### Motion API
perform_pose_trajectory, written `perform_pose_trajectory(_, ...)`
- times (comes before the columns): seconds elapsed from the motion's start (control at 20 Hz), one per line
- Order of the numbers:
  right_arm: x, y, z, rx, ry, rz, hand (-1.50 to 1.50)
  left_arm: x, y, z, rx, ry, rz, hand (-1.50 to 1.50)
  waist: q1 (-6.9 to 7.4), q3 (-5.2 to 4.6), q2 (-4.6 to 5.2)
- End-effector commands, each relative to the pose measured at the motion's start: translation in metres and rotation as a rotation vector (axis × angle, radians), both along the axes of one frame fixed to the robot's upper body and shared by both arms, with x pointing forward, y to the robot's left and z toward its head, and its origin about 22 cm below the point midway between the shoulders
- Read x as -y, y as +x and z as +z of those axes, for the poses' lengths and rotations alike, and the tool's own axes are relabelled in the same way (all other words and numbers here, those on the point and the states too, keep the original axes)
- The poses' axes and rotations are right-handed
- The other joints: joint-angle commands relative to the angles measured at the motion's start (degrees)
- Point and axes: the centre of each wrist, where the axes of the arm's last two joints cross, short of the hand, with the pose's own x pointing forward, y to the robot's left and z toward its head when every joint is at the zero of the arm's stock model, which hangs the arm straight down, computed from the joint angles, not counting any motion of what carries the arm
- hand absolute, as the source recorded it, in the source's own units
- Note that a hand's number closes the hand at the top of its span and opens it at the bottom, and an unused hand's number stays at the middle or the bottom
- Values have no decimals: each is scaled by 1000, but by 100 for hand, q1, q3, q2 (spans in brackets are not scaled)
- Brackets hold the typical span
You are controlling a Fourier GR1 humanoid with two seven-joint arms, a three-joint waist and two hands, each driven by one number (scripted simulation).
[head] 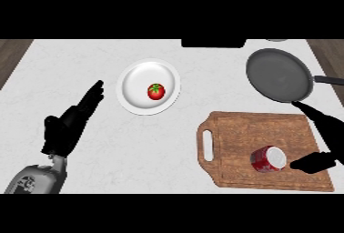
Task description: Pick the can from the cutting board and place it in the pan
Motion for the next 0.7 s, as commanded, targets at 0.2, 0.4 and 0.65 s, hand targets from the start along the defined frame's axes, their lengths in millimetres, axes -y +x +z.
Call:
perform_pose_trajectory(0.2, -51, 23, 35, -414, -256, 80, -150, 12, -3, -4, 10, 17, -50, 0, 171, -11, 36)
perform_pose_trajectory(0.4, -85, 35, 21, -575, -266, 104, -150, 6, -13, -6, 1, 8, -29, 0, 141, 6, 25)
perform_pose_trajectory(0.65, -113, 44, 40, -612, -319, 102, -150, 4, -8, 5, 9, 8, -4, 0, 33, 7, 5)
